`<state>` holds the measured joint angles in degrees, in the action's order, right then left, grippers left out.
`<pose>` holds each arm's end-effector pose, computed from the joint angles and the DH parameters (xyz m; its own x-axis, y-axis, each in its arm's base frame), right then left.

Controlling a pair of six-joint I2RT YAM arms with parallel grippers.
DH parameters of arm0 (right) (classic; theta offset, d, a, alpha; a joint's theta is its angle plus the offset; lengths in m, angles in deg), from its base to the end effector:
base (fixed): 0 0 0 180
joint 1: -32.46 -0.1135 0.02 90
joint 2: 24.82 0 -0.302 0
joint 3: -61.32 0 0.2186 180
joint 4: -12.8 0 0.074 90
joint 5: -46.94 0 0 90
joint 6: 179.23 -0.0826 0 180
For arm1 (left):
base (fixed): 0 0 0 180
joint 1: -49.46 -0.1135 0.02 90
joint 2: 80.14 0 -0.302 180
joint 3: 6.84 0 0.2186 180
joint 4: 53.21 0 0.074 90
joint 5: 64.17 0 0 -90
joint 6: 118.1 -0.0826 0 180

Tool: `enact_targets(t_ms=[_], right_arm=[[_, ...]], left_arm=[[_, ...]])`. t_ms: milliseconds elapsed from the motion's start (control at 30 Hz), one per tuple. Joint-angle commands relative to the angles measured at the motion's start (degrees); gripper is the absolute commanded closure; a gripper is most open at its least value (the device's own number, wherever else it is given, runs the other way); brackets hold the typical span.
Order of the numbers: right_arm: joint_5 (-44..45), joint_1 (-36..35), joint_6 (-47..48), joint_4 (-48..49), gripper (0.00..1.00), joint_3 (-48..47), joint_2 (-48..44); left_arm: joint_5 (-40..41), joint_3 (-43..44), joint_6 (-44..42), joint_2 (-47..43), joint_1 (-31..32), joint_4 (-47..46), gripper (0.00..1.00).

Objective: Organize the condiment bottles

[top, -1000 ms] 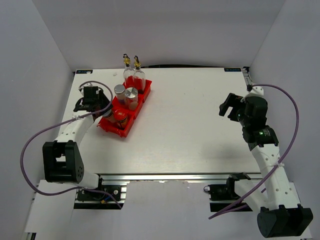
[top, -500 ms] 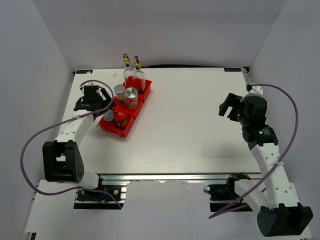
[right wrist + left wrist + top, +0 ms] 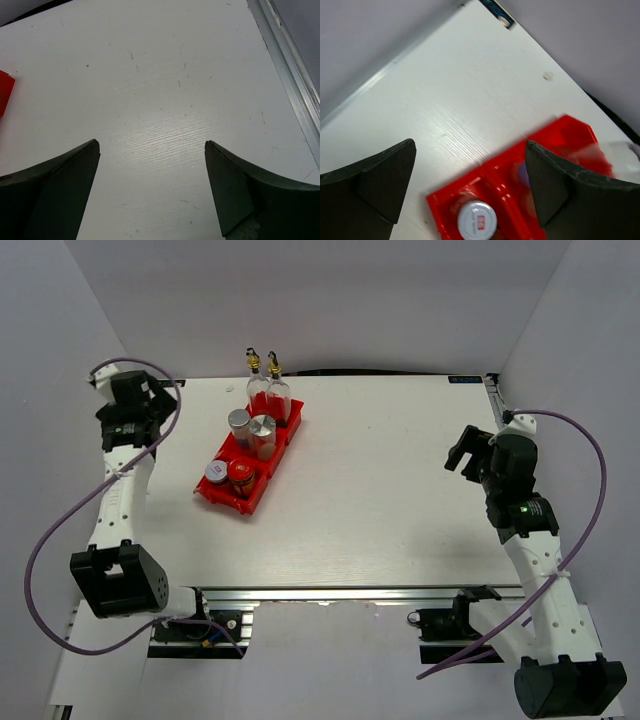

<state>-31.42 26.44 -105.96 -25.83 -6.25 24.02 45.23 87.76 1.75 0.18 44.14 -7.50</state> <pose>0.1747 0.0017 0.3583 -0.2994 0.2519 -0.9203 0.1798 0.9621 0.2049 0.3068 0.0561 0.3859 -0.2663 -0.4963 -0.8263 -0.5790 0.7677 -0.2745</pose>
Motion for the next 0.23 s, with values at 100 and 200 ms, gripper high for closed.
enact_targets(t_ms=[100, 200], right_arm=[[5.8, 0.1, -0.4, 1.0, 0.11, -1.3, -0.9], [8.1, 0.0, -1.1, 1.0, 0.11, -1.6, -0.2]], left_arm=[[-0.7, -5.1, 0.6, -5.8, -6.3, -4.4, 0.02], [-0.4, -5.9, 0.6, -5.3, -7.5, -4.3, 0.02]])
